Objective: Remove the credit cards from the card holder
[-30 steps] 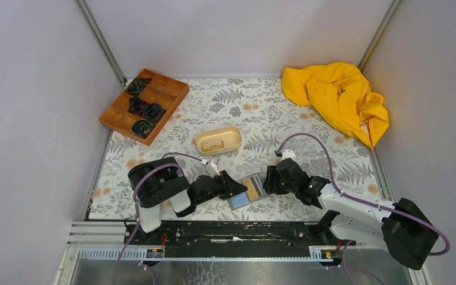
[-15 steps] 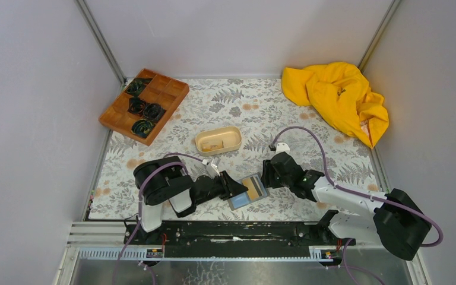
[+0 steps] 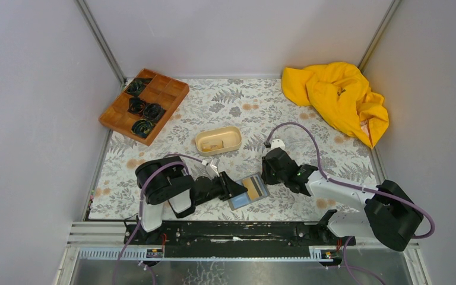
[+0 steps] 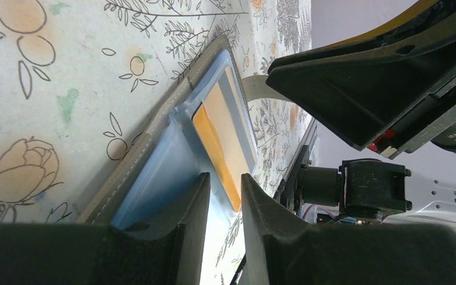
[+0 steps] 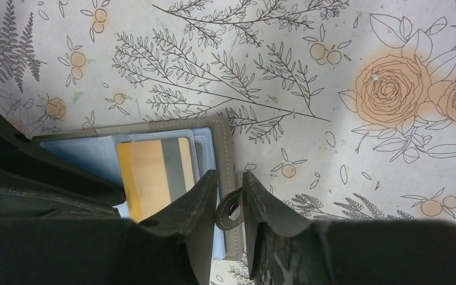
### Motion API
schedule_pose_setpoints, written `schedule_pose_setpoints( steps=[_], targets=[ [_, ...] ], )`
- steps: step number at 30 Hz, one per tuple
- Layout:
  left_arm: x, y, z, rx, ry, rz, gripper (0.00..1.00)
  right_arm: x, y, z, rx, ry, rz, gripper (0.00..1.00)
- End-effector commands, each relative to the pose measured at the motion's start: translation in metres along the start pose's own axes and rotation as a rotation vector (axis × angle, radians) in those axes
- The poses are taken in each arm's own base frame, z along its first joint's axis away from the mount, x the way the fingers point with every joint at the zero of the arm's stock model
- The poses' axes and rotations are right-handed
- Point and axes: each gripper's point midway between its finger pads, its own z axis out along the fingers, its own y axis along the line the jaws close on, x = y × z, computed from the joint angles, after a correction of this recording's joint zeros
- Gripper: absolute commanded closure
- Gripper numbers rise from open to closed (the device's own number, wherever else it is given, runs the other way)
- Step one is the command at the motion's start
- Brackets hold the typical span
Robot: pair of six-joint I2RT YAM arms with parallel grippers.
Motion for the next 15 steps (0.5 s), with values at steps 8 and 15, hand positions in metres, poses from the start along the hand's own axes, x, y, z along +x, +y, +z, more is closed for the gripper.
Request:
schedule_pose_setpoints(
  steps=[8,15],
  targets=[
    [0.001,0.001,-0.003,0.008,0.009,0.0,0.66,0.008,-0.006,0.001,0.018,-0.002,0.006,0.95],
    [0.002,-0.008,0.002,0.04,0.016,-0.017,0.62,0.02,0.0,-0.004,-0.04,0.018,0.032,1.0]
  ],
)
